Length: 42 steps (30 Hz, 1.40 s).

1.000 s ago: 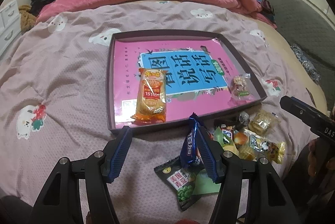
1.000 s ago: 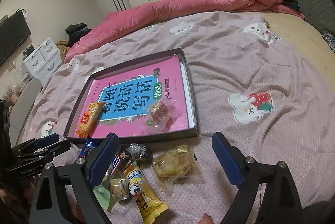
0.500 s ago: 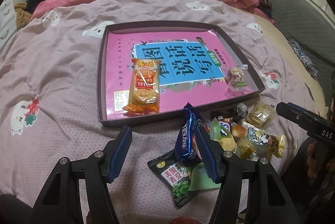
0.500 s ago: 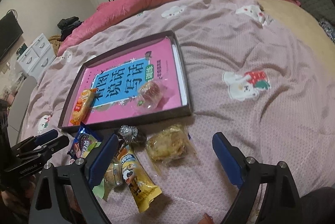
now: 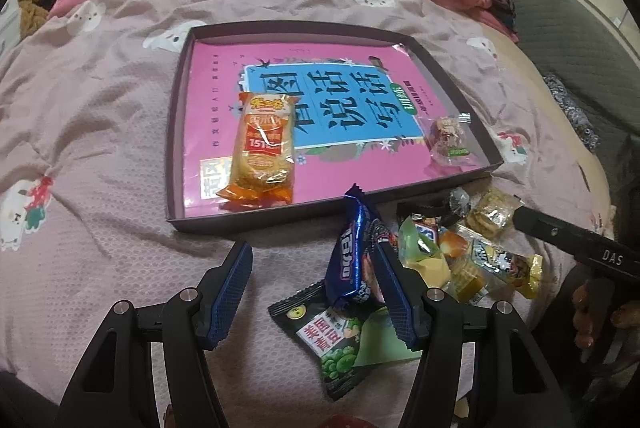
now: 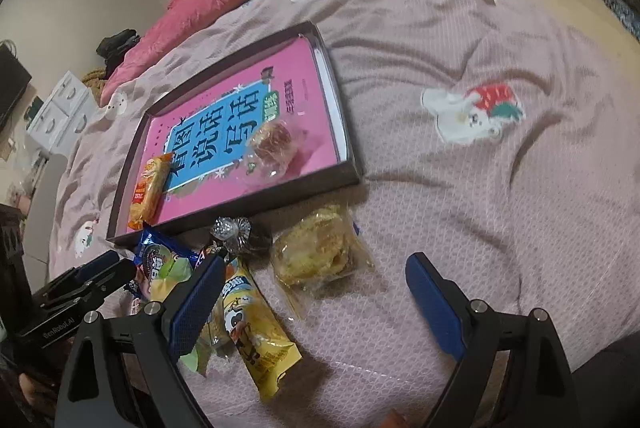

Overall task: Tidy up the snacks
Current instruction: 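Close left tool on the blue biscuit packet while right tool grips the pastry bag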

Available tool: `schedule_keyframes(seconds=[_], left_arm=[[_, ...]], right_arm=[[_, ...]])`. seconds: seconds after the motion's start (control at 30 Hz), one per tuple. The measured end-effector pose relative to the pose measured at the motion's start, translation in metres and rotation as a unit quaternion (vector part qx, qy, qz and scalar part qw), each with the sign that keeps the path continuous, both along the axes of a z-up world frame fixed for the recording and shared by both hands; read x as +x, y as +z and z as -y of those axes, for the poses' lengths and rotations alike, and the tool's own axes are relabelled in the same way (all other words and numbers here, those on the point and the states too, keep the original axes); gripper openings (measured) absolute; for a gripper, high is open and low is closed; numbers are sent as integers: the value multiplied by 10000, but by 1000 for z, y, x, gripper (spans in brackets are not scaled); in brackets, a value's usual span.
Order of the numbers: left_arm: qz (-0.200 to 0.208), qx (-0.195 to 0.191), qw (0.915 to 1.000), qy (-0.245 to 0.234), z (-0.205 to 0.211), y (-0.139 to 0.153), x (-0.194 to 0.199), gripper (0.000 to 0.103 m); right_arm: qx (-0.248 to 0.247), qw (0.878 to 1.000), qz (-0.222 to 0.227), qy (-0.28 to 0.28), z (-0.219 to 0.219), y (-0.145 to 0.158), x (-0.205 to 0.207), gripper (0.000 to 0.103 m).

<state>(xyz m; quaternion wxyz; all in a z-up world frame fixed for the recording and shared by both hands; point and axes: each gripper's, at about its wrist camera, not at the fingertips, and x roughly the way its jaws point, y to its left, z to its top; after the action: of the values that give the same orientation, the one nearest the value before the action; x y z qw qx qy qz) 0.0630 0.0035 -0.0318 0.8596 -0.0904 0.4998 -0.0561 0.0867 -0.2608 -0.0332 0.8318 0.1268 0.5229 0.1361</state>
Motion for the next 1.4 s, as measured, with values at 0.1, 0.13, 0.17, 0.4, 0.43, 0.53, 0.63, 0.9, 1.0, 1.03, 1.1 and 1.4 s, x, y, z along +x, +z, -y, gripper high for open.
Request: schedule_keyframes(seconds=[0.1,0.13,0.17,0.4,0.43,0.53,0.63,0.9,1.0,1.03,1.1,1.4], left_arm=[[-29,-113,9999,-81,2,-2,2,65],[-37,-152,9998,-108,2,-3,3,65],[-51,-182,9997,-138,3,-4,4,65],[-95,-231,9994,-257,7,-10,12,62],[-100,-223,9993,-275,8,-11,14,60],[-104,-229,9991,-336,10,-12,17,54],[-131,-319,9985,-426,12,-15,19,44],[-150,-490,9966,-647,19,-19,25,33],[-187,-600,9958,-664,18,-21,28,33],[-207,-634,9956,-662,17,-22,29,33],[-329,-795,9942,-646,15,-26,32,33],[-650,-1189,9891,-576,10,-37,40,37]], right_arm=[[263,9995,-172,-28,2,-7,1,84],[344,9991,-226,-38,3,-9,2,79],[428,9986,-285,-80,4,-12,4,73],[865,9941,-494,-438,14,-25,14,50],[896,9937,-493,-468,15,-26,15,46],[943,9937,-454,-405,11,-27,19,41],[786,9961,-319,-225,1,-24,20,39],[591,9982,-74,-107,-4,-17,17,35],[500,9986,140,-79,-4,-8,12,34],[474,9987,186,-72,-3,-6,12,33],[447,9987,239,-70,-3,-4,11,32],[347,9987,371,-23,-3,1,8,32]])
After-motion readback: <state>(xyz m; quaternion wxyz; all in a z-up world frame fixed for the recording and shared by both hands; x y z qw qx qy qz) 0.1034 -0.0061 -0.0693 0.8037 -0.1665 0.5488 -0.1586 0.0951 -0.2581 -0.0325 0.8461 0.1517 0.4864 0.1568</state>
